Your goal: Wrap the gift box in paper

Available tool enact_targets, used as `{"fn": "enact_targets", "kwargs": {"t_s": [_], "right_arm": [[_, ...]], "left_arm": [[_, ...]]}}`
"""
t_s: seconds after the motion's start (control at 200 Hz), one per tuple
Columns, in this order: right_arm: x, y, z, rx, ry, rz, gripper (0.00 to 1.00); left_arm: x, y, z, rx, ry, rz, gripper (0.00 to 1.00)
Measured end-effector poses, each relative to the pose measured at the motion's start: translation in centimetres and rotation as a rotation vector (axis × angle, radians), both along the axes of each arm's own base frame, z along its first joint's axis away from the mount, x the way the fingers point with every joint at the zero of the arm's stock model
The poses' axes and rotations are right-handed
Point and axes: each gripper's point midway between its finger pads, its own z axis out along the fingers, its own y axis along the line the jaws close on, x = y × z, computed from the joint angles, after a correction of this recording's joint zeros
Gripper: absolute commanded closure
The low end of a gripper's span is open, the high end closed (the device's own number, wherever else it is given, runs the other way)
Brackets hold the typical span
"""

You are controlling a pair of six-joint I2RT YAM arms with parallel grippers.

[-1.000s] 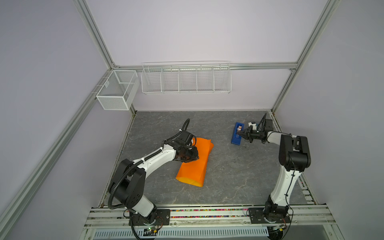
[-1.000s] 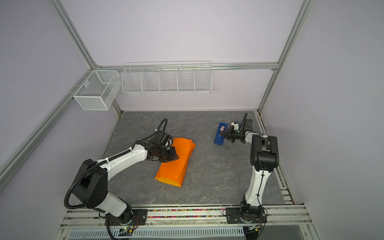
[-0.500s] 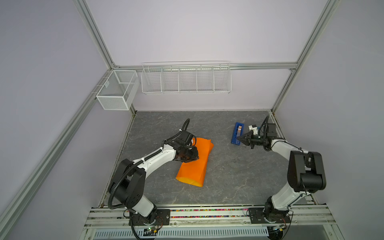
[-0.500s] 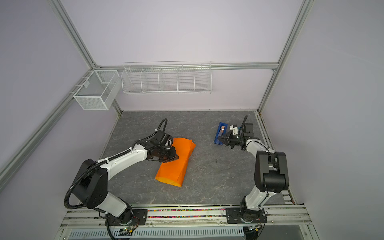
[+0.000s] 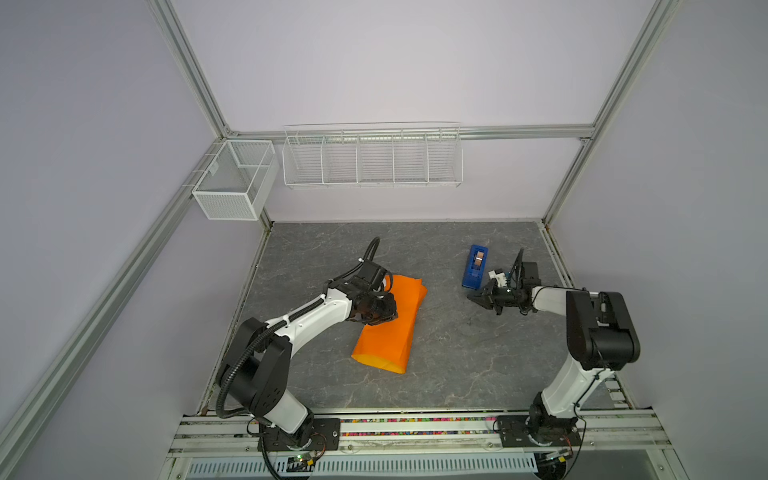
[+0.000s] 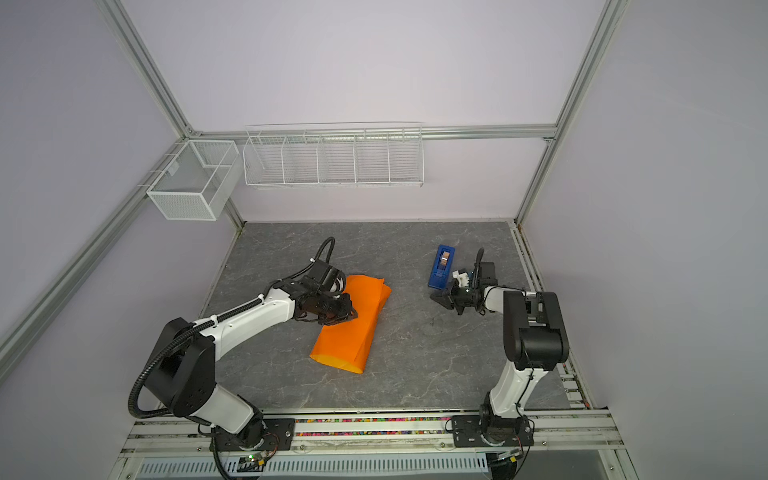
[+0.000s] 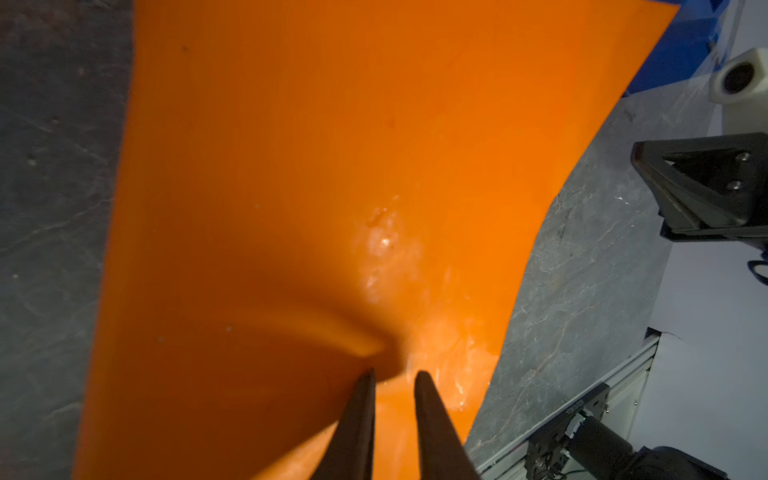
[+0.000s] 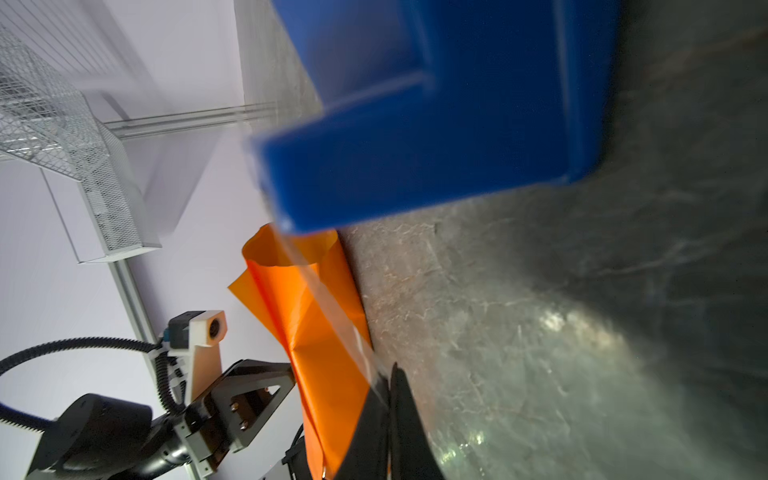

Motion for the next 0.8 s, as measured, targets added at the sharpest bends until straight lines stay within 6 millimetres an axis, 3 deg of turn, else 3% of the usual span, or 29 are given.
{"fn": "enact_targets", "kwargs": {"t_s": [0.155,0.33,0.63,0.8], "right_arm": [[0.2,-0.8,-1.7,-0.050,-0.011,0.005,0.93],[0.1,-1.7,-2.1,-0.073,-0.011,-0.001,0.93],[-0.7,-2.2,-0.4,-0.137,0.004,0.029,0.93],[-0.7,-2.5,-1.2,-0.167,0.023,0.049,0.93]], "left_arm": [[0.0,0.0,0.0,0.000,0.000,0.000,0.80],[0.0,0.0,0.0,0.000,0.000,0.000,0.80],[0.0,0.0,0.0,0.000,0.000,0.000,0.80],[0.0,0.0,0.0,0.000,0.000,0.000,0.80]]}}
